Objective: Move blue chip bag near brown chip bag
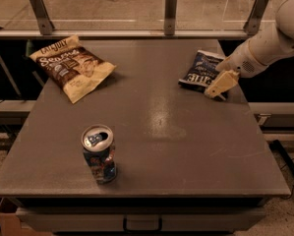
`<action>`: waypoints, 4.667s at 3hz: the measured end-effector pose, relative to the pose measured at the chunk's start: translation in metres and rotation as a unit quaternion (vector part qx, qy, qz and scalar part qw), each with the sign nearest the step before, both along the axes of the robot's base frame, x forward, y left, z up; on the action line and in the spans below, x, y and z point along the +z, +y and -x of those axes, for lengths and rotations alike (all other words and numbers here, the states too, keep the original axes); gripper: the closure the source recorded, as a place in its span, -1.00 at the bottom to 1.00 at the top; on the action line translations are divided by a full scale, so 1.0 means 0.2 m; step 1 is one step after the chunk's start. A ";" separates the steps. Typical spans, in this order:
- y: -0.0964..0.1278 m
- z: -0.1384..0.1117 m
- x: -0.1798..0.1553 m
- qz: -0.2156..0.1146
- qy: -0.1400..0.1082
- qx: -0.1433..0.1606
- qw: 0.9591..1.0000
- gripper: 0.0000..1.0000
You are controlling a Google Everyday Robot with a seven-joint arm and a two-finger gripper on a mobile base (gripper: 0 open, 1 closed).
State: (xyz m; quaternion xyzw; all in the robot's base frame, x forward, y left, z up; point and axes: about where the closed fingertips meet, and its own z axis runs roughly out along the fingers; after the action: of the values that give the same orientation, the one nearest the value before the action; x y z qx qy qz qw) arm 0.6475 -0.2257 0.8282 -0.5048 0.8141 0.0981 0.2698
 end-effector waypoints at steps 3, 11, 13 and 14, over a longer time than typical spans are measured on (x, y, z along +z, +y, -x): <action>-0.01 0.00 0.26 -0.018 -0.040 0.010 0.999 1.00; 0.83 -0.18 0.11 -0.046 -0.066 0.183 0.980 1.00; 1.09 -0.06 0.06 -0.064 -0.052 0.238 0.968 0.20; 1.20 -0.01 0.08 -0.066 -0.054 0.266 0.960 -0.28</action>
Offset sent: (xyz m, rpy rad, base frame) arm 0.0050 -0.0068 0.0893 0.0793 -0.1218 0.0059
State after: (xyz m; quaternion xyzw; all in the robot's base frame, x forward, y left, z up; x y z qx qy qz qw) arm 0.6488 0.0133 0.8434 -0.6888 0.6264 0.1920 0.3104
